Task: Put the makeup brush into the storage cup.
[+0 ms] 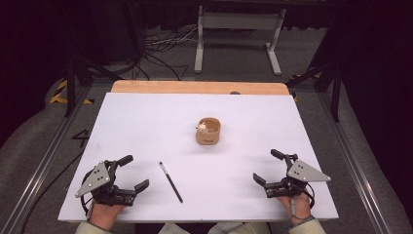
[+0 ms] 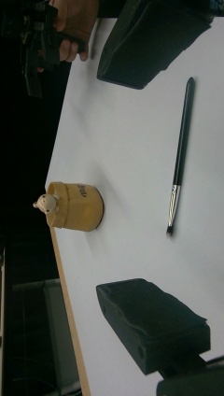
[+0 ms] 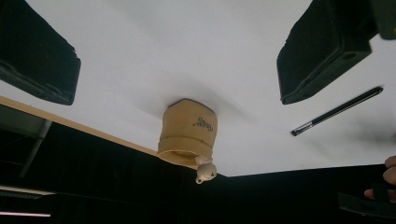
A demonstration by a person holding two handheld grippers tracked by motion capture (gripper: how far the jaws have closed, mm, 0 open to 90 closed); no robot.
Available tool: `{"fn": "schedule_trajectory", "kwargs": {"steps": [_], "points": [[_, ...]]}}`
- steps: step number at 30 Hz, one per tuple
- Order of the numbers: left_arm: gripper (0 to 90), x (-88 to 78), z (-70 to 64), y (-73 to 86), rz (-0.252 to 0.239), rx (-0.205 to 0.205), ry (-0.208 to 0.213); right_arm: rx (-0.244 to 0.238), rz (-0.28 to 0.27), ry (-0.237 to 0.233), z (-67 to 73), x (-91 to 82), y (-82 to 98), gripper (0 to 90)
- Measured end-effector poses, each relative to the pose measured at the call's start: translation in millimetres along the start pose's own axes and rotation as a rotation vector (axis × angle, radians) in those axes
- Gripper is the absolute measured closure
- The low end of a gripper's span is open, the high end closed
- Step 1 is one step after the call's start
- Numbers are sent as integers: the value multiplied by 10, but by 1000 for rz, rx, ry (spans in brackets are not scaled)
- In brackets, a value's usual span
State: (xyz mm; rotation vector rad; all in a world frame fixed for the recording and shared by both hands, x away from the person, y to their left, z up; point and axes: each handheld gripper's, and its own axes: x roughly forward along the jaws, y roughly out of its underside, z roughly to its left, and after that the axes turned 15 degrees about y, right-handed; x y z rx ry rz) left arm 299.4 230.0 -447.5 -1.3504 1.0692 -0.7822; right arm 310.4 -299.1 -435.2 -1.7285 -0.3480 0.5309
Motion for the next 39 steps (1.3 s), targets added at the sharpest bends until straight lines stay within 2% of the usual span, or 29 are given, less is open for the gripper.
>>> {"fn": "schedule_trajectory", "kwargs": {"steps": [6,10,14,18,24,26,27,29,31,32,35,39], "points": [[19,9,1,5,-2,-2,-12,1,-1,-3,-3,6,3,0],[26,7,3,5,8,21,-9,6,-2,-5,-7,2,4,0],[27,14,10,0,3,26,-16,5,-7,-16,0,-2,4,0],[30,24,16,-5,6,8,-29,8,-11,-16,-3,-10,2,0],[27,30,5,-74,16,23,-38,10,-14,-17,-7,-16,2,0],[31,42,-8,-131,32,5,-40,10,-13,-15,-7,-24,3,0],[37,60,-4,-170,40,-50,-23,9,-13,-12,-6,-30,3,0],[34,94,21,-239,49,-87,-16,8,-15,-11,-18,-59,1,0],[37,103,22,-264,68,-92,-19,10,-18,-12,-26,-68,2,0],[37,114,23,-288,78,-91,-34,19,-20,-15,-48,-84,1,0],[38,130,37,-361,97,-114,-29,40,-25,-19,-74,-99,-5,0],[38,150,53,-451,151,-124,-46,16,-34,-14,-103,-119,-67,0]]}}
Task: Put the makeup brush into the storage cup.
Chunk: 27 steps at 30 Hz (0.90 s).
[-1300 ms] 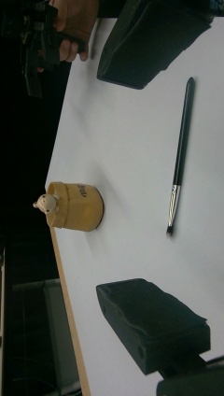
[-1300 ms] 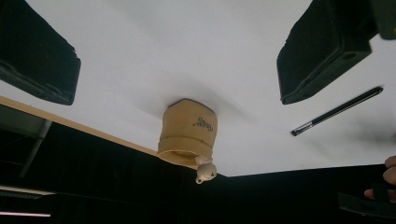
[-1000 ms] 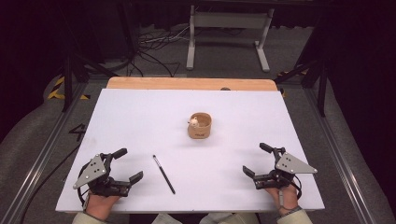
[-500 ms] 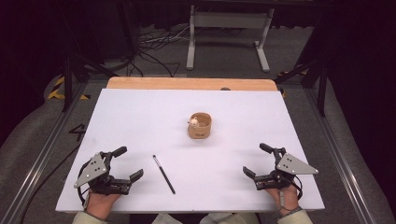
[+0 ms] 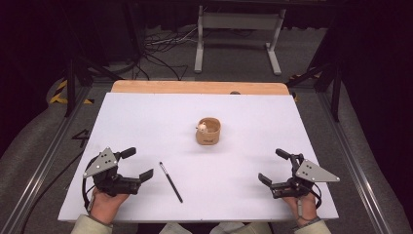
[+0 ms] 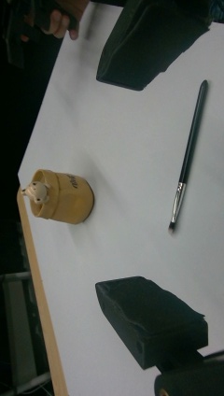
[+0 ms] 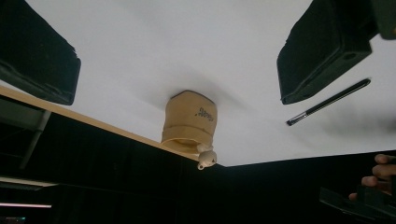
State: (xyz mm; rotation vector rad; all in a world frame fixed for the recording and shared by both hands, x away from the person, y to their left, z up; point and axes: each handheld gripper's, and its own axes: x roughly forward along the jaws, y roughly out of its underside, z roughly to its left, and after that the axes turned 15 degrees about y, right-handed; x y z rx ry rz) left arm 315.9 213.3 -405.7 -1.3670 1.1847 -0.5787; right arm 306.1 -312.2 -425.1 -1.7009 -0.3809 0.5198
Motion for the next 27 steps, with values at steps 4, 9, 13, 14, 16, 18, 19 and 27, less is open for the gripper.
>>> {"fn": "schedule_trajectory", "kwargs": {"steps": [4,9,13,14,16,18,19,27], "points": [[35,29,15,-93,76,-35,-22,-42,28,-14,-38,-7,-53,0],[20,71,-3,-179,98,-118,-68,-84,49,-27,-90,38,-82,0],[21,156,-26,-236,147,-162,-73,-85,23,0,-111,46,-130,0],[20,173,-39,-260,164,-163,-84,-71,9,-1,-117,29,-124,0],[12,196,-67,-316,185,-183,-104,-39,1,-3,-151,-2,-103,0],[9,208,-86,-370,205,-189,-118,-19,3,3,-189,-19,-86,0],[5,221,-92,-395,221,-202,-116,-5,6,9,-211,-28,-68,0],[5,303,-74,-533,276,-300,-156,-11,35,23,-220,-27,0,0]]}}
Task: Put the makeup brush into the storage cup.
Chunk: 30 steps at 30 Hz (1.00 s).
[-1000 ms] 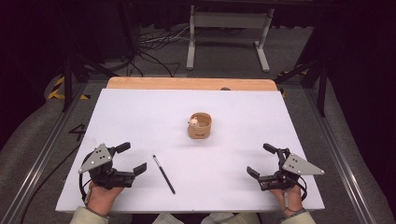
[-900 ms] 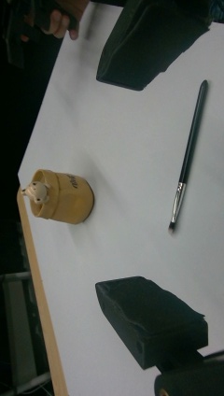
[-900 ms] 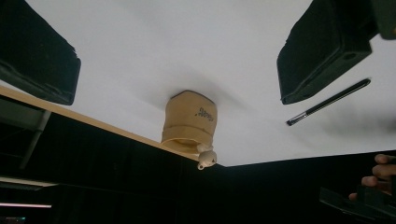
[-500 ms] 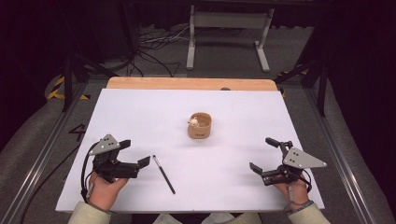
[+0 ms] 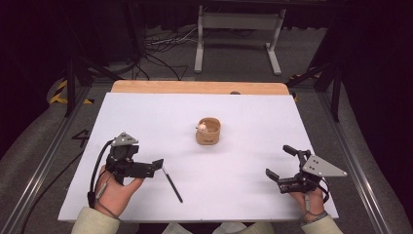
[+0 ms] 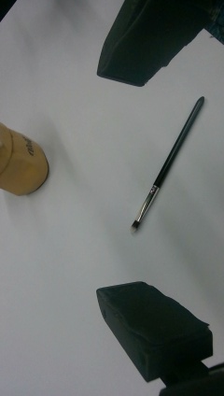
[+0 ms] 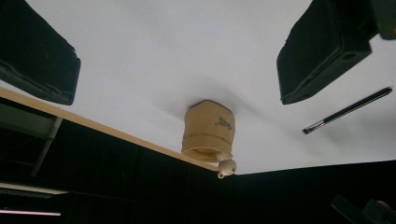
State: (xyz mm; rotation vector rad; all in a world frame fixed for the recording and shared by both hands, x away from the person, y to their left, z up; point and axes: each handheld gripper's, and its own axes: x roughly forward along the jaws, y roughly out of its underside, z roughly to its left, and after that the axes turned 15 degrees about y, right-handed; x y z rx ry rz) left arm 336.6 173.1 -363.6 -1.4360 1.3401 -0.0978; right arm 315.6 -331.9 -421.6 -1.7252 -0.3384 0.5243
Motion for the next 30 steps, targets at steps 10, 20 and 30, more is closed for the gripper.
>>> {"fn": "schedule_trajectory", "kwargs": {"steps": [10,20,30], "points": [[1,86,-51,-141,65,-80,-18,-36,12,-7,88,-8,-18,0],[7,209,-116,-248,179,-117,-91,-57,9,-19,138,-9,-22,0],[10,302,-122,-259,245,-116,-84,-55,13,-39,146,3,-14,0]]}}
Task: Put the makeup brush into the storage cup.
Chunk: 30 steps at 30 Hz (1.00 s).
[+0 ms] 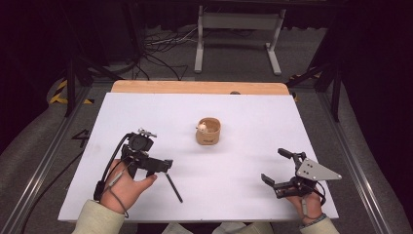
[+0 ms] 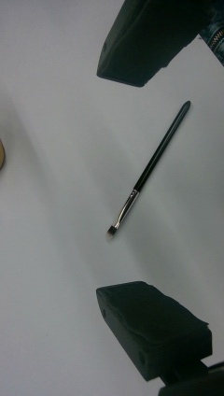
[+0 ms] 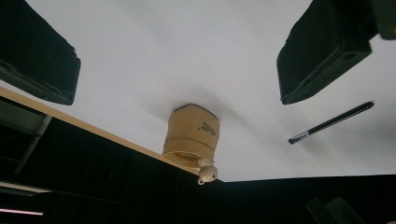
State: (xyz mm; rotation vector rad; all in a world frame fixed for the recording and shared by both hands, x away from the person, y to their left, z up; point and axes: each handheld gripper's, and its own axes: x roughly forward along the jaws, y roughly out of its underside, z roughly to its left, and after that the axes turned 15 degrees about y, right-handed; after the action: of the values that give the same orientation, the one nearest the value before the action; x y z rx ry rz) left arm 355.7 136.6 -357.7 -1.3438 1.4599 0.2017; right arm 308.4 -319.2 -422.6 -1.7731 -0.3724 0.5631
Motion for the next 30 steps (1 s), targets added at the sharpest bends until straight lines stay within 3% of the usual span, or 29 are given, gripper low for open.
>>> {"fn": "schedule_trajectory", "kwargs": {"steps": [4,16,30], "points": [[52,55,40,8,17,-60,24,-1,2,-5,9,2,-1,0],[43,282,148,104,35,-94,37,-3,-1,-10,12,5,-5,0],[51,548,245,205,93,-125,27,3,-1,-38,19,26,15,0]]}}
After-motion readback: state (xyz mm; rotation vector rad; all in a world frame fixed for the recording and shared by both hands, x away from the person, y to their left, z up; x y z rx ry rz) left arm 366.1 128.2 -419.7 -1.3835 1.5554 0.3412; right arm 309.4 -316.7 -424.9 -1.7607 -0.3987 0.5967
